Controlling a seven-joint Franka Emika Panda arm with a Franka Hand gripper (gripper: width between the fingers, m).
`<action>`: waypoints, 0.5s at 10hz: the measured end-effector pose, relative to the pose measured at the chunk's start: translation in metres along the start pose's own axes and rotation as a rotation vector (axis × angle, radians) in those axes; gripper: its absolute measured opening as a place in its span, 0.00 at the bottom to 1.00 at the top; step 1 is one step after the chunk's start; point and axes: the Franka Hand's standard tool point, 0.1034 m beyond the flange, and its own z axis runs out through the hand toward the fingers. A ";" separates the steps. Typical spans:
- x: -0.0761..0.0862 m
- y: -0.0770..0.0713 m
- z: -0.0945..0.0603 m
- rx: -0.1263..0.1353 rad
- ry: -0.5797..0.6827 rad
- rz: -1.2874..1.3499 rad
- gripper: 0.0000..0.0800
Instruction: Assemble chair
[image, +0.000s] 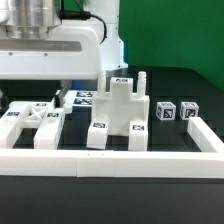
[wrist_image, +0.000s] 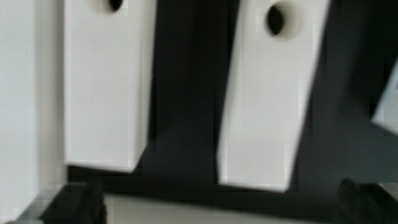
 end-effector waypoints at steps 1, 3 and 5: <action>-0.008 -0.004 0.005 0.014 -0.026 0.023 0.81; -0.006 -0.013 0.010 0.024 -0.034 0.036 0.81; -0.005 -0.015 0.010 0.023 -0.033 0.057 0.81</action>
Offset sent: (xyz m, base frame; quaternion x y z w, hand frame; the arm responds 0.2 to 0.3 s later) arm 0.0118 0.0230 0.0051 0.0044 0.0008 0.0708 0.9975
